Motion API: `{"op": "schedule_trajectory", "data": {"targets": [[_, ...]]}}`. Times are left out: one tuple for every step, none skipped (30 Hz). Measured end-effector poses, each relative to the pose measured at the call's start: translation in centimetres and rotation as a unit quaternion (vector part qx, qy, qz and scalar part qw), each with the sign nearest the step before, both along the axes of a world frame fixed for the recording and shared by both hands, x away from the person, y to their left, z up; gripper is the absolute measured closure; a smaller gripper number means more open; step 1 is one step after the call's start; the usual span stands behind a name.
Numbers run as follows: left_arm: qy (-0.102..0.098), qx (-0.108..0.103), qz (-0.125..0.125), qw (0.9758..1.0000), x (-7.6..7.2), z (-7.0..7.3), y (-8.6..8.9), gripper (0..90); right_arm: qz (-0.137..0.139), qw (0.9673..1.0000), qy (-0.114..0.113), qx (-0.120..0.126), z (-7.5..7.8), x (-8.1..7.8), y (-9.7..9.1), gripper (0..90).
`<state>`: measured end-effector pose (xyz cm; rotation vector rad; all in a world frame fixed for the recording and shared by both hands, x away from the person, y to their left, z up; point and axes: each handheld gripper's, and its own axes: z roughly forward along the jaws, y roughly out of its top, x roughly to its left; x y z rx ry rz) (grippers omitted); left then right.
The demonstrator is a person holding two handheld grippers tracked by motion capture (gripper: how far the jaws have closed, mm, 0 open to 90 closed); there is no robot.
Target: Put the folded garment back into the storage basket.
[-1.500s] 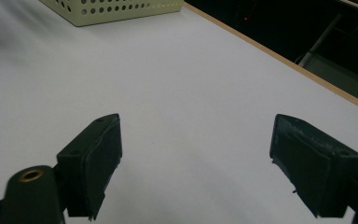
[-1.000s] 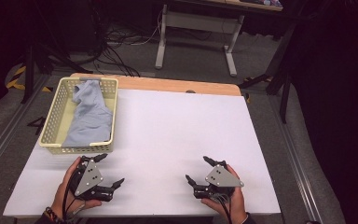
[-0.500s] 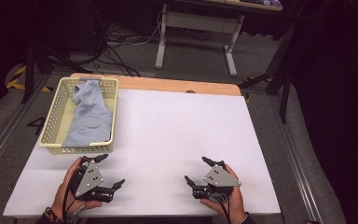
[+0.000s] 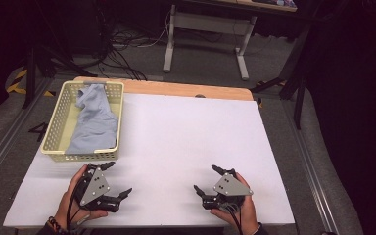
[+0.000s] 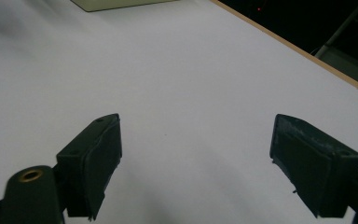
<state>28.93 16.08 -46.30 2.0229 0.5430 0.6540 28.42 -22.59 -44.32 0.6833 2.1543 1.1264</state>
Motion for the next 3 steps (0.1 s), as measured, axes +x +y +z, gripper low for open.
{"op": "schedule_trajectory", "data": {"targets": [[0.001,0.000,-0.001,1.0000,0.00,-0.02,-0.03,6.6,0.001,1.0000,0.002,0.003,-0.02,0.00,-0.02,17.1],[0.002,0.000,-0.001,1.0000,-0.01,-0.01,-0.05,6.6,0.002,1.0000,0.002,0.005,-0.03,-0.01,-0.04,17.0],[0.002,0.000,-0.001,1.0000,-0.01,-0.01,-0.05,6.6,0.002,1.0000,0.002,0.005,-0.03,-0.01,-0.04,17.0]]}}
